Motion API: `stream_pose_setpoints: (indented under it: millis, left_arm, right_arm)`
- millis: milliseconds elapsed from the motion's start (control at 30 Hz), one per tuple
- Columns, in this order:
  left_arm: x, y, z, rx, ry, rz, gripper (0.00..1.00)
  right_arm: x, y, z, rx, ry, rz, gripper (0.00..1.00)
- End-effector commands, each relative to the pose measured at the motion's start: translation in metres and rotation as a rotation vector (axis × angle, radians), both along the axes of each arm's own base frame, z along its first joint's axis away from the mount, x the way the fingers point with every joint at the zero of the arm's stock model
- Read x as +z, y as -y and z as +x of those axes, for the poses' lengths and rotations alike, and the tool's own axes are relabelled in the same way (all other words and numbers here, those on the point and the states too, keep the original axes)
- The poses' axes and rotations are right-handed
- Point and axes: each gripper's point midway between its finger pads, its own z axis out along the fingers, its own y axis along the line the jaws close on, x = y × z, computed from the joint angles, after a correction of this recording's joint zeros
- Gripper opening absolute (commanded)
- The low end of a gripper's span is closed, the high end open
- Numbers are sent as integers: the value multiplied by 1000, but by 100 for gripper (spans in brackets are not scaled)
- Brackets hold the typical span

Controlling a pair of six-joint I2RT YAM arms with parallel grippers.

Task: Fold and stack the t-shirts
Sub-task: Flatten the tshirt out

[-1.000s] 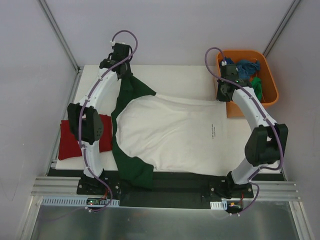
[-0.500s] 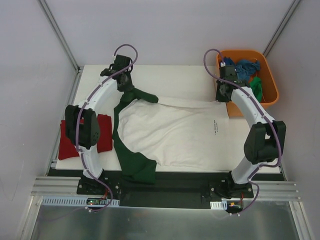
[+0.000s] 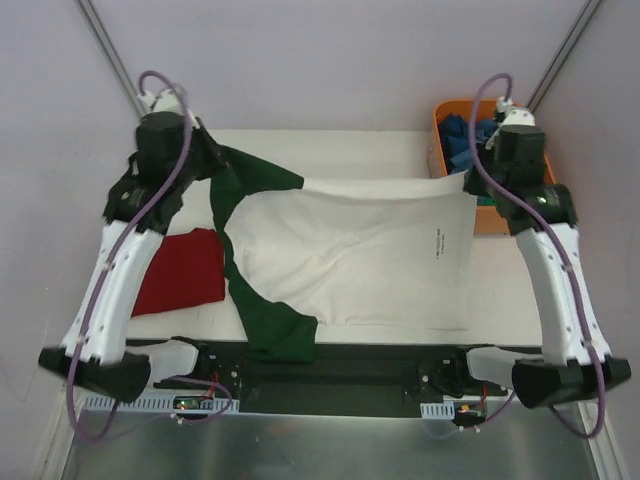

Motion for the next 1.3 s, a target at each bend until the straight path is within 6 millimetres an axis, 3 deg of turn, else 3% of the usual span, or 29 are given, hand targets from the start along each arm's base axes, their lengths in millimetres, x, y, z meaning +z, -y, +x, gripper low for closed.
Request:
stream_pose_setpoints:
  millis: [0, 67, 100, 133, 167, 267, 367, 467, 567, 600, 667, 700, 767, 800, 867, 900, 967, 1000, 1033, 1100, 1133, 1200, 1233, 1267]
  left_arm:
    - [148, -14, -82, -60, 419, -104, 0]
    - [206, -20, -139, -117, 612, -140, 0]
    - [223, -21, -159, -149, 675, -149, 0]
    - [243, -25, -192, -178, 761, -162, 0]
    - [261, -18, -222, -265, 833, -169, 0]
    - [289, -12, -296, -426, 987, -181, 0]
    - [306, -15, -340, -477, 1084, -189, 0]
    - [320, -23, -351, -451, 1137, -178, 0]
    - [328, -30, -335, -384, 1138, -160, 0]
    - [329, -31, -314, -345, 1109, -156, 0]
    - [325, -31, -284, -299, 1059, -141, 0]
    - [319, -29, -252, -260, 1003, -130, 0]
    - [307, -25, -212, -225, 930, -104, 0]
    - [296, -20, -175, -203, 863, -85, 0]
    - [285, -27, -133, -108, 803, -33, 0]
    - [270, -24, -96, -81, 737, -5, 0]
    - [272, -33, -68, -1, 721, 52, 0]
    - [260, -25, -35, -5, 676, 82, 0]
    - [277, -25, -35, -7, 718, 88, 0]
    - [279, -10, -14, -67, 724, 98, 0]
    - [305, -13, -26, -59, 794, 90, 0]
    - [322, -13, -23, -51, 849, 96, 0]
    - [341, -17, -34, -41, 913, 96, 0]
    - [348, -17, -36, -41, 943, 96, 0]
  right_arm:
    - [156, -4, -75, 93, 410, 109, 1]
    - [196, -7, -115, 141, 535, 146, 1]
    - [211, -10, -131, 172, 584, 167, 1]
    - [238, -13, -163, 219, 680, 187, 1]
    - [248, -15, -178, 245, 715, 196, 1]
    - [281, -20, -236, 334, 838, 227, 1]
    - [299, -25, -274, 400, 937, 261, 1]
    - [309, -23, -291, 406, 998, 262, 1]
    - [314, -18, -282, 374, 999, 244, 1]
    - [313, -17, -275, 364, 990, 235, 1]
    - [305, -14, -242, 317, 925, 211, 1]
    - [301, -14, -227, 301, 901, 204, 1]
    - [286, -8, -186, 227, 822, 180, 1]
    - [276, -7, -164, 205, 785, 161, 1]
    - [261, -4, -123, 156, 719, 131, 1]
    - [251, -8, -94, 155, 685, 115, 1]
    - [248, -11, -67, 153, 676, 107, 1]
    - [250, -14, -46, 150, 688, 107, 1]
    - [256, -15, -37, 149, 709, 104, 1]
    - [275, -13, -16, 119, 784, 106, 1]
    - [298, -11, -21, 111, 846, 120, 1]
    - [325, -14, -14, 121, 922, 134, 1]
    - [337, -16, -15, 132, 954, 141, 1]
    - [362, -17, -29, 141, 1025, 163, 1]
